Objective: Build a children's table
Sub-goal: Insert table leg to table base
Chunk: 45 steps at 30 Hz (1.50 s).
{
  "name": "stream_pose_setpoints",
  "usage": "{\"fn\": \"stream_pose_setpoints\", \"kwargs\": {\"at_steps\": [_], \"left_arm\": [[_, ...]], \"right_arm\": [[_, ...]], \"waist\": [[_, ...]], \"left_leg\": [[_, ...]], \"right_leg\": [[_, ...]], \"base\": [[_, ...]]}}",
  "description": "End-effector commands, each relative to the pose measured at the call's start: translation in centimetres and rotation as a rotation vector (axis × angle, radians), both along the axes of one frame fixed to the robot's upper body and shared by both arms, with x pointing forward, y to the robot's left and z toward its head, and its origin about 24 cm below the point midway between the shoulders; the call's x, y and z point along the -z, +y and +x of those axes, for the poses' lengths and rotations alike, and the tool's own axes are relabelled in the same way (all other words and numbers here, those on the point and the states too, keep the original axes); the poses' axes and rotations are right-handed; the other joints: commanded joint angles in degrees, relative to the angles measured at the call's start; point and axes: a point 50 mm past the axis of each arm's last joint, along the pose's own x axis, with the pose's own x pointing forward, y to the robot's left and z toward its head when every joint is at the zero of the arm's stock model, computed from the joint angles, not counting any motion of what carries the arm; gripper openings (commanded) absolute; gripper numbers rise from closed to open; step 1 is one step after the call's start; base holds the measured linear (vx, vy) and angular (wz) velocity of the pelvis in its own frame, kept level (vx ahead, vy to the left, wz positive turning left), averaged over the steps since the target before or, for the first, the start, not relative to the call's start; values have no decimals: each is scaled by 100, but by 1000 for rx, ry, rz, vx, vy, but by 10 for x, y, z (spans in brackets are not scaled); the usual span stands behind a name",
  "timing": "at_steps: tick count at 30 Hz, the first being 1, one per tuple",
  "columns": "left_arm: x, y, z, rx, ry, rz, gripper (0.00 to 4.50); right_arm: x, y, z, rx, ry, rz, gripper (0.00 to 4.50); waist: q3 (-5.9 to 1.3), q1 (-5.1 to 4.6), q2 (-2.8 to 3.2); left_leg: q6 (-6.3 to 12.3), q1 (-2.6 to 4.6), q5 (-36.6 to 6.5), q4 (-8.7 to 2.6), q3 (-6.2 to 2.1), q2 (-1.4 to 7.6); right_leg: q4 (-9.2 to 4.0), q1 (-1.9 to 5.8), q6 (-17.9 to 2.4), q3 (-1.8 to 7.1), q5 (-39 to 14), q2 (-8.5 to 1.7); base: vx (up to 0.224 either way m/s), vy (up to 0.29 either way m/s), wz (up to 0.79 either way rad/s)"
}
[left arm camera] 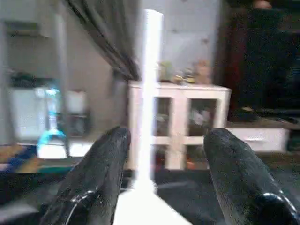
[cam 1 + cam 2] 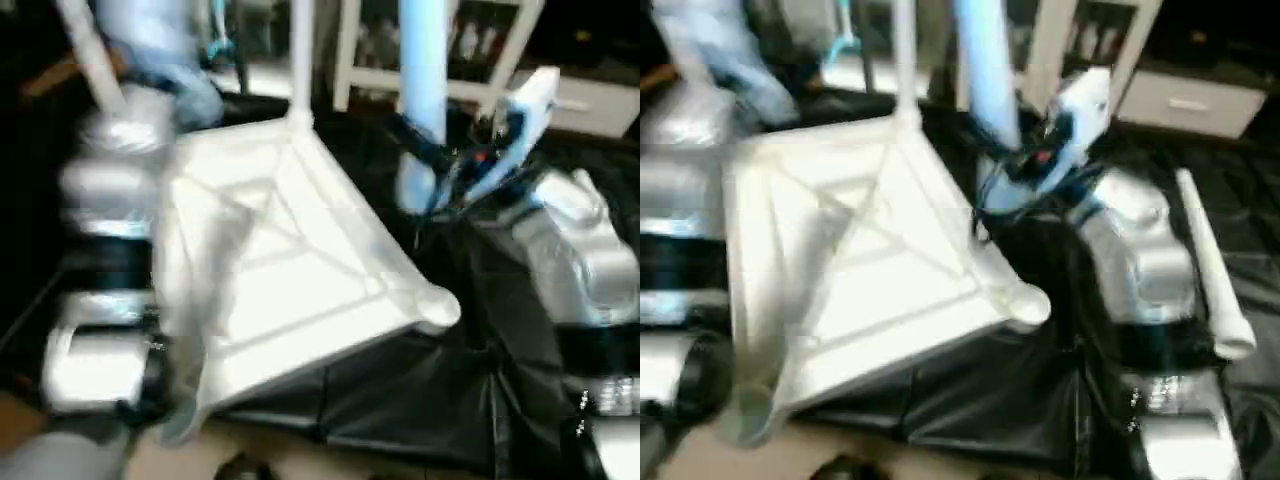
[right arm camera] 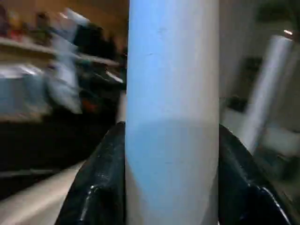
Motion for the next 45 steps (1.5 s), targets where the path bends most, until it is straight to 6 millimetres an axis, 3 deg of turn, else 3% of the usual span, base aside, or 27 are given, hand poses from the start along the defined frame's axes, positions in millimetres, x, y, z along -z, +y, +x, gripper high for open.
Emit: {"fn": "stream_pose_setpoints", "kwargs": {"at_steps": [1,3,5,6,10,11,14,20,29,37,42,45], "left_arm": [[-21,-17,-2,57,-57,4,291],[-26,-23,-4,92,-69,-3,291],[-46,-39,-19,243,-128,-58,291],[-46,-39,-19,243,-128,-58,291],[-61,-57,-48,499,-167,-60,291],[-58,-67,-60,601,-148,-35,291],[-54,-76,-65,642,-134,-17,291],[-51,-94,-77,736,-127,-44,291],[-71,-93,-91,862,-167,-306,291],[-77,-91,-110,1040,-172,-364,291],[-75,-86,-106,959,-166,-336,291],[-74,-64,-84,776,-180,-373,291]], "right_arm": [[8,1,-5,-10,40,-16,183],[12,1,-6,-1,53,-33,183],[22,-9,-3,119,104,-87,183],[22,-9,-3,119,104,-87,183],[32,-18,-5,210,153,-163,183],[36,-18,-6,219,160,-187,183],[38,-15,-7,215,162,-199,183],[42,-7,-8,198,164,-231,183],[45,-2,-11,188,163,-248,183],[48,-8,-7,239,182,-256,182],[47,-8,-6,246,185,-243,182],[39,-8,-3,246,210,-153,182]], "waist": [[-512,-32,65],[-511,-57,19],[-493,-95,84],[-485,-100,67],[-487,-105,17],[-495,-101,-12],[-492,-109,-9],[-486,-119,-9],[-482,-122,0],[-476,-127,-4],[-469,-142,-18],[-468,-156,-11]], "left_leg": [[-192,289,-1514,-539,-111,211],[-264,234,-1621,-556,-136,179],[-356,227,-1691,-557,-150,169],[-397,230,-1692,-555,-142,174],[-319,206,-1514,-534,-124,153],[-259,192,-1399,-524,-116,155],[-131,178,-1172,-509,-102,153],[-175,197,-1245,-519,-102,159],[-149,186,-1272,-510,-103,152],[-202,204,-1387,-513,-104,148],[-180,191,-1335,-513,-98,140],[-199,189,-1369,-521,-109,135]], "right_leg": [[-318,159,-1217,59,-990,-160],[-327,201,-1138,59,-1167,-179],[-346,192,-1080,67,-1374,-200],[-355,182,-1073,67,-1409,-203],[-356,215,-1042,76,-1383,-193],[-346,224,-1040,76,-1344,-197],[-349,231,-1073,80,-1233,-169],[-371,224,-1015,77,-1328,-146],[-367,237,-1067,75,-1222,-135],[-386,214,-921,73,-1490,-125],[-393,223,-860,75,-1445,-112],[-409,225,-768,73,-1571,-107]], "base": [[0,0,0],[0,0,0],[0,0,0],[0,0,0],[0,0,0],[0,0,0],[0,0,0],[0,0,0],[0,0,0],[0,0,0],[0,0,0],[0,0,0]]}}
